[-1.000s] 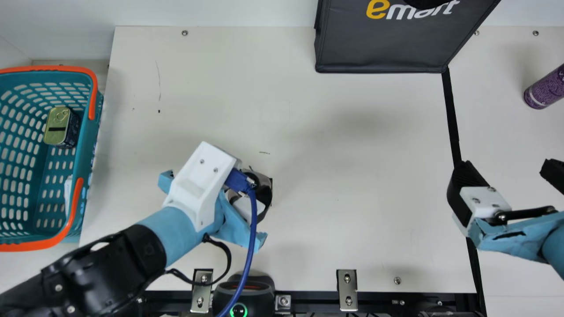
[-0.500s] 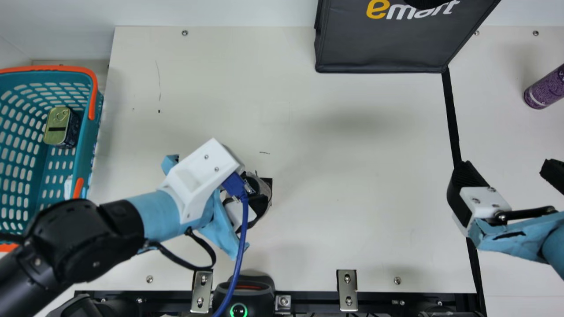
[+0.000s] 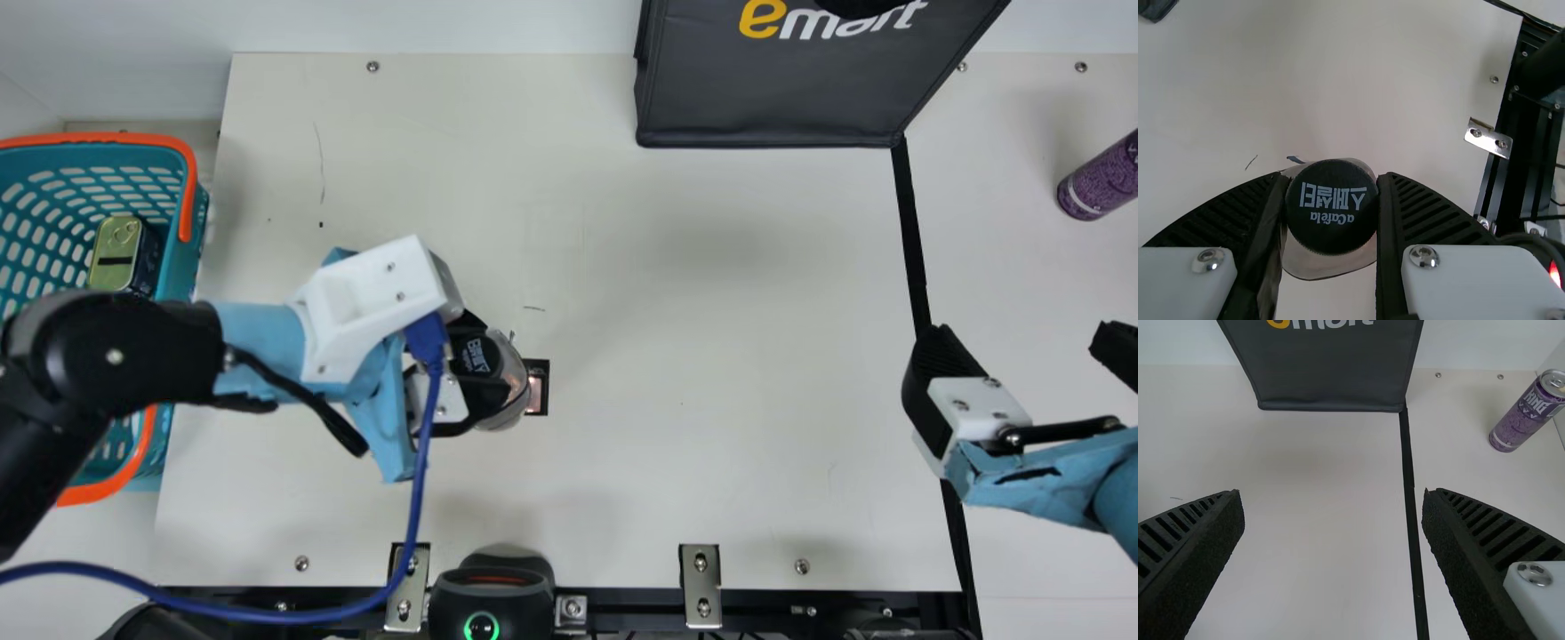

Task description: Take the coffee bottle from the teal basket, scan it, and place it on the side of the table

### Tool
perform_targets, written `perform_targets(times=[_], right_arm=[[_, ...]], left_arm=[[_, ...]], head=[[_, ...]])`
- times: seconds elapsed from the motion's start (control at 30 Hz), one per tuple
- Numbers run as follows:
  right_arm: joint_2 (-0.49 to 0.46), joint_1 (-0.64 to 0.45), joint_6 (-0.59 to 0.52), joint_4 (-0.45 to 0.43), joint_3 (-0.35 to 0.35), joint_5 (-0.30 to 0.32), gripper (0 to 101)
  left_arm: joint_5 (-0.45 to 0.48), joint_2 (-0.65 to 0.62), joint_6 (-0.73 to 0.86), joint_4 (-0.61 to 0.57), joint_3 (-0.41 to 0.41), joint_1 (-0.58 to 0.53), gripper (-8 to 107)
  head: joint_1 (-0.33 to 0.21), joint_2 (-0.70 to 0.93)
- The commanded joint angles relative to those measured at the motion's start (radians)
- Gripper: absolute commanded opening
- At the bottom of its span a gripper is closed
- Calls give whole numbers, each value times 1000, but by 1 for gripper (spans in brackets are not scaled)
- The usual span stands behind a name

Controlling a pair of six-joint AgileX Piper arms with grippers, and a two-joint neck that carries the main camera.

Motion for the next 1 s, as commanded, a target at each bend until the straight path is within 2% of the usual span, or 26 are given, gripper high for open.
perform_targets(times=[0.0, 0.1, 0.43, 0.97], right_arm=[[0, 0, 0, 0, 0, 0, 95], [0, 0, 0, 0, 0, 0, 95], [0, 0, 0, 0, 0, 0, 95], [0, 0, 0, 0, 0, 0, 95]], left_arm=[[80, 12, 242, -42, -5, 68, -8], [139, 29, 338, -68, -8, 107, -8], [139, 76, 533, -122, 55, 60, -8], [139, 154, 642, -134, 29, 37, -8]], head=[[-29, 2], [-29, 2], [-29, 2], [-29, 2]])
